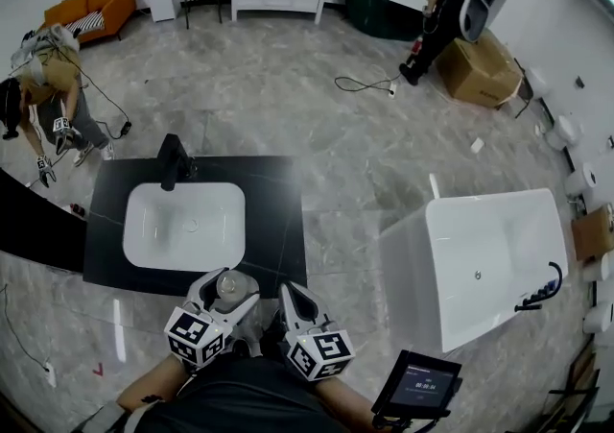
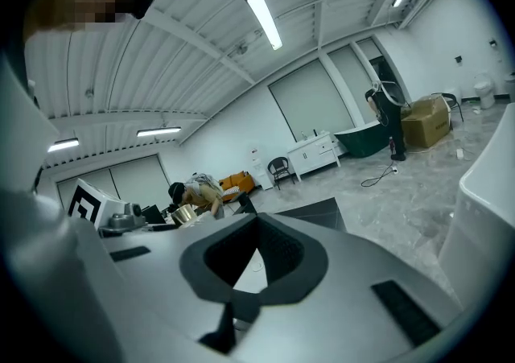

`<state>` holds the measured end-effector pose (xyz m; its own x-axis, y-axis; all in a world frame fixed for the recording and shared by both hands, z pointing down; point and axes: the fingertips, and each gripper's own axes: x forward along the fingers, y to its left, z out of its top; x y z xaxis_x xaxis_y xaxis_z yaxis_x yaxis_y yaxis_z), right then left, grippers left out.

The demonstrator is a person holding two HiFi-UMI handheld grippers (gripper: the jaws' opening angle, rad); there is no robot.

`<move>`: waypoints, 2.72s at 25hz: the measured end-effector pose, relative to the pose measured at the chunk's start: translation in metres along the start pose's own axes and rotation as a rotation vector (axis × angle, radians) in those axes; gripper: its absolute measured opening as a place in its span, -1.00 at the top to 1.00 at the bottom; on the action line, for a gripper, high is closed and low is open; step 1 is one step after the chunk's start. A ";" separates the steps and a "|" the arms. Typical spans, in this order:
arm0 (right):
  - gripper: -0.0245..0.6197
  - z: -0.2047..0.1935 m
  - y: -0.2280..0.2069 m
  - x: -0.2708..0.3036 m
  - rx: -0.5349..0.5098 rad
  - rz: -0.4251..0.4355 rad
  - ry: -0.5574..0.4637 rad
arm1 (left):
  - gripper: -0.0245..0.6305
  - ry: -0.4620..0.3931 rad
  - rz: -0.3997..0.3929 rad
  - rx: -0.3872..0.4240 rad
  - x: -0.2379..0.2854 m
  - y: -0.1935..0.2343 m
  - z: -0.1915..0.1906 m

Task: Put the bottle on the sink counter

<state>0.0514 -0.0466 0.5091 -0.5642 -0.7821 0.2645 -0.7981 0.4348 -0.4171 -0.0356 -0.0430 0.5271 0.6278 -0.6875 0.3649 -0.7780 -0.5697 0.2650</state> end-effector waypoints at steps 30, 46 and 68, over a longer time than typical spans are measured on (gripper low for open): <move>0.94 0.044 -0.050 0.067 0.023 0.062 0.003 | -0.10 0.022 0.118 -0.002 0.055 0.052 0.034; 0.94 0.087 -0.085 0.102 0.031 -0.106 -0.070 | -0.10 0.058 0.075 0.141 0.101 0.109 0.065; 0.94 0.070 -0.149 0.158 0.093 -0.237 -0.043 | -0.10 0.103 0.064 0.240 0.267 0.207 0.056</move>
<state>0.0958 -0.2655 0.5522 -0.3529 -0.8762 0.3282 -0.8829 0.1958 -0.4267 -0.0278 -0.3696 0.6293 0.5623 -0.6830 0.4662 -0.7796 -0.6258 0.0235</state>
